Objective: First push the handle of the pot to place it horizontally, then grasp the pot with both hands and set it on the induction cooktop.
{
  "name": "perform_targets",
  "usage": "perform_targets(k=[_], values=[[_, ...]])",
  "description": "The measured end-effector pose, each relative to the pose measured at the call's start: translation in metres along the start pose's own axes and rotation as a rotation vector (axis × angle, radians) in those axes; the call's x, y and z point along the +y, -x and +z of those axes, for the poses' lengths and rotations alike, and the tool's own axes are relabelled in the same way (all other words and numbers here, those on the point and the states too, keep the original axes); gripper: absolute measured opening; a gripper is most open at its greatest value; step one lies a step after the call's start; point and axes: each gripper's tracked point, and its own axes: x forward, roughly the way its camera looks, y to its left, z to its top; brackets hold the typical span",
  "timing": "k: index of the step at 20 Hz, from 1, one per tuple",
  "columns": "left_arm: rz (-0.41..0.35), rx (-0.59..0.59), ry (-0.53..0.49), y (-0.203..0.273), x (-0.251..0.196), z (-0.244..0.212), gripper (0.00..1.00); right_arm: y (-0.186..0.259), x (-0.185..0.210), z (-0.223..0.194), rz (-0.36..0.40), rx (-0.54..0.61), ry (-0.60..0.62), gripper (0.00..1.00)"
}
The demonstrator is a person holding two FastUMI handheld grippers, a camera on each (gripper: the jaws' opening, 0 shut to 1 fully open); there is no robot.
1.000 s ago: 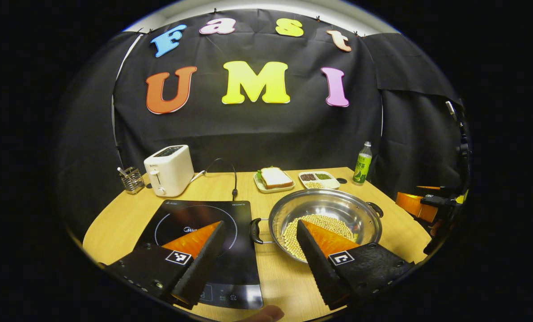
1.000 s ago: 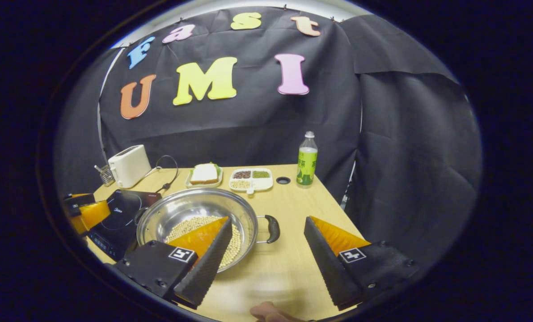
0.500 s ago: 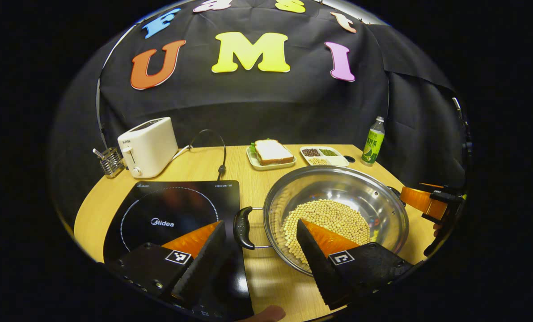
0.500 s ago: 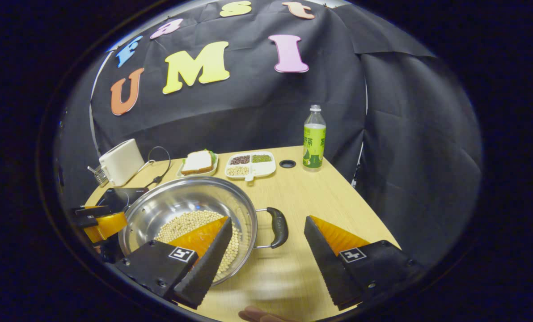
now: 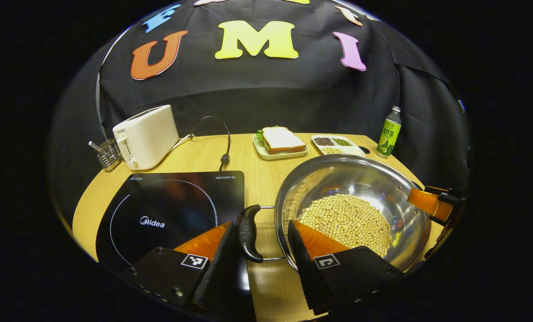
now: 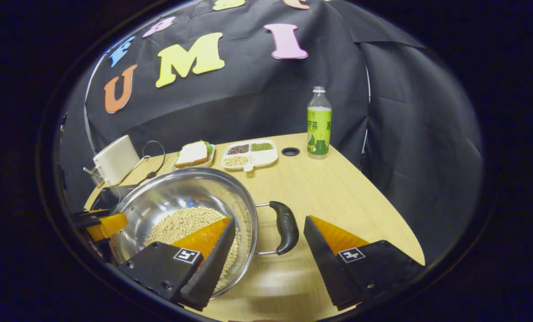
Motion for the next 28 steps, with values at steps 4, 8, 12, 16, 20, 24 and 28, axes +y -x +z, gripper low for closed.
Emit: perform_targets(k=[4,8,12,16,20,24,28], values=[[0.000,-0.008,0.005,-0.005,0.000,0.002,0.64,-0.012,0.000,-0.007,0.006,0.012,-0.014,0.72],[0.003,-0.008,0.009,-0.006,0.000,0.001,0.61,-0.008,0.000,-0.009,0.002,0.018,-0.022,0.67],[0.004,-0.008,0.006,-0.003,-0.003,0.001,0.48,-0.004,-0.002,-0.009,-0.008,0.020,-0.028,0.62],[0.015,-0.018,-0.039,0.007,-0.005,0.004,0.56,0.006,-0.004,-0.009,-0.009,0.022,-0.041,0.59],[0.019,-0.063,-0.036,0.032,0.000,0.017,0.56,0.031,0.000,0.004,-0.003,-0.021,-0.026,0.59],[0.022,-0.106,-0.019,0.068,0.012,0.031,0.55,0.068,0.016,0.020,0.009,-0.054,-0.005,0.59],[0.035,-0.146,-0.001,0.107,0.035,0.041,0.65,0.104,0.044,0.032,0.026,-0.083,0.007,0.60]])
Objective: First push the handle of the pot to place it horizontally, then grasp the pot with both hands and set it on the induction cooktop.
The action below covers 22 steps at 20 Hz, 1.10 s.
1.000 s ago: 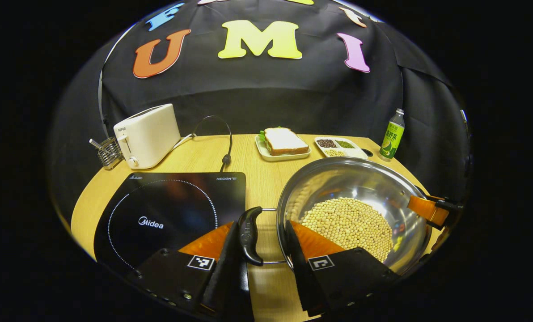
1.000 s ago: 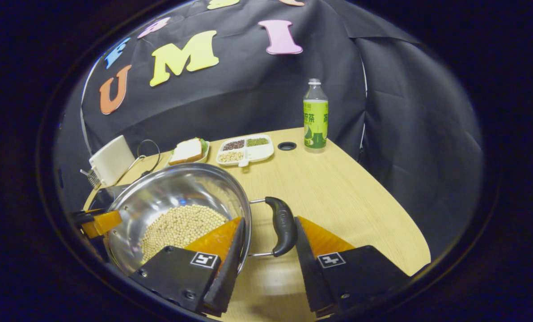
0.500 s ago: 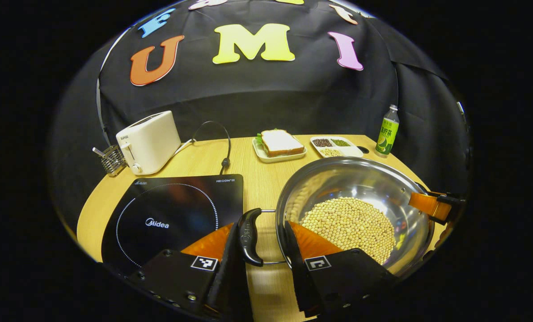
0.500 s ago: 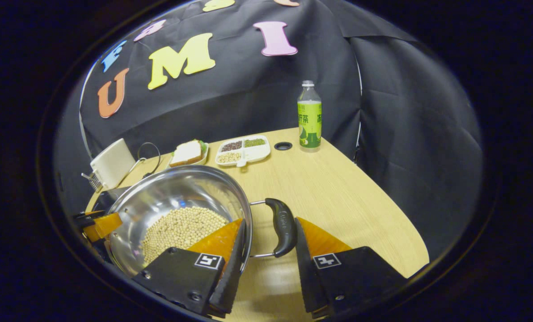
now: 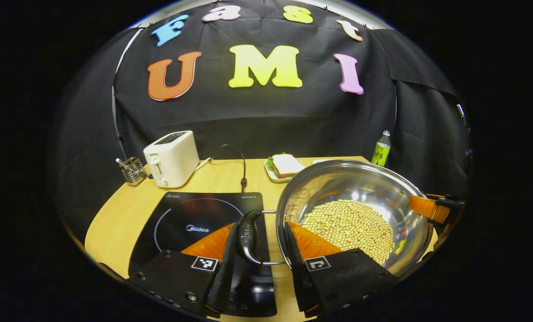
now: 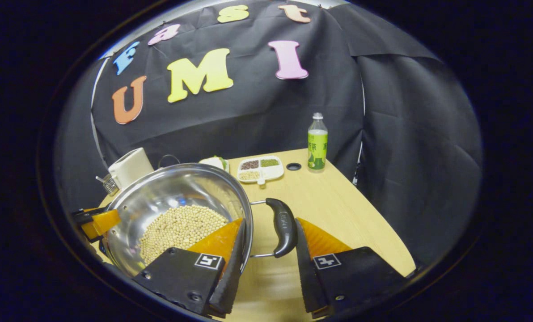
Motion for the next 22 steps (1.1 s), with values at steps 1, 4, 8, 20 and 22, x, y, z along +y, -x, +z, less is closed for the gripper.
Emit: perform_targets(k=[1,4,8,20,22], values=[[0.005,-0.008,0.007,0.008,0.007,0.003,0.55,0.008,0.008,0.002,0.006,-0.006,0.006,0.60],[0.025,-0.034,0.028,0.031,0.035,0.011,0.55,0.025,0.040,0.010,0.029,-0.030,0.021,0.60],[0.062,-0.054,0.039,0.048,0.079,0.015,0.55,0.036,0.087,0.007,0.053,-0.036,0.029,0.59],[0.211,-0.050,0.098,0.052,0.198,0.004,0.56,0.010,0.213,-0.013,0.133,0.007,0.108,0.60],[0.226,-0.049,0.100,0.045,0.211,0.008,0.55,0.002,0.227,-0.010,0.144,0.014,0.106,0.59]])
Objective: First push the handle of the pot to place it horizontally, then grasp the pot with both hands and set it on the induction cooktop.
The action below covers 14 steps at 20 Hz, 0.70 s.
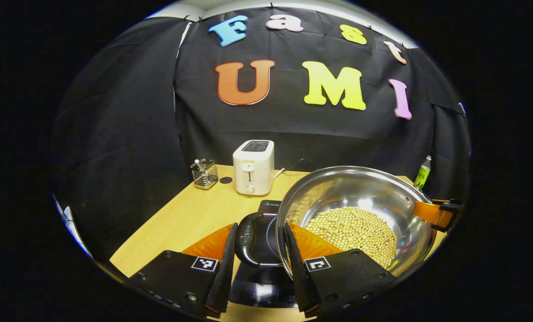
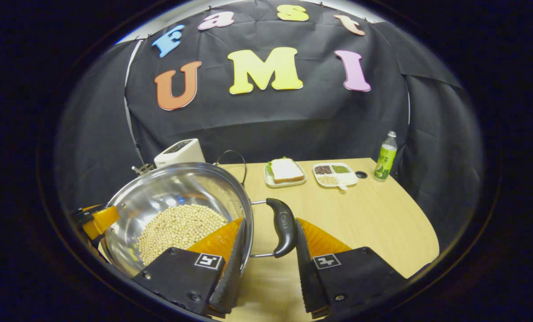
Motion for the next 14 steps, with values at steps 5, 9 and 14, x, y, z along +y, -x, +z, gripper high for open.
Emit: perform_targets(k=[5,9,14], values=[[0.019,-0.013,-0.007,-0.024,0.017,0.019,0.55,-0.029,0.021,0.018,0.020,0.006,0.004,0.59],[0.012,0.003,0.008,-0.055,0.017,0.017,0.55,-0.058,0.024,0.022,0.009,0.018,-0.005,0.59],[-0.002,0.004,-0.001,-0.084,0.016,0.010,0.55,-0.087,0.023,0.012,0.009,0.049,-0.031,0.59]])
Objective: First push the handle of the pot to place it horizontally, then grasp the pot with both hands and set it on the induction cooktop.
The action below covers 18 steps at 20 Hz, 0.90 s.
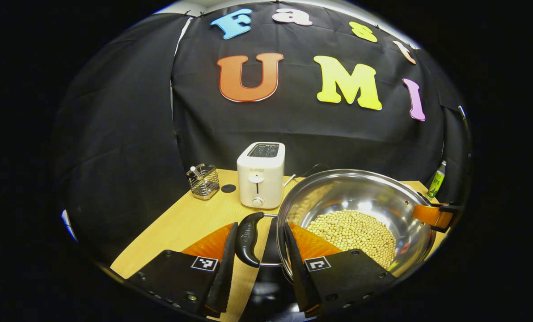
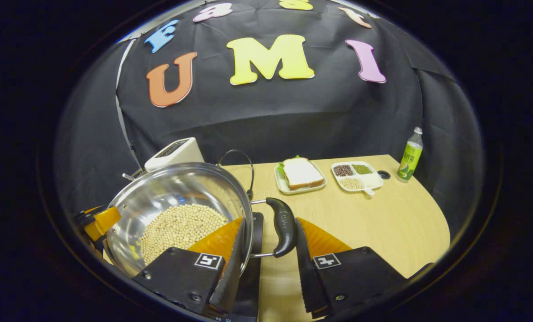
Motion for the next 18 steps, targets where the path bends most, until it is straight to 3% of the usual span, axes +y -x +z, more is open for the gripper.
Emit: perform_targets(k=[11,18], values=[[-0.008,0.075,0.032,-0.027,0.008,-0.040,0.56,-0.027,0.005,-0.030,-0.019,0.059,0.021,0.59],[-0.005,0.045,0.018,-0.024,0.010,-0.042,0.56,-0.028,0.005,-0.033,-0.002,0.049,0.002,0.60]])
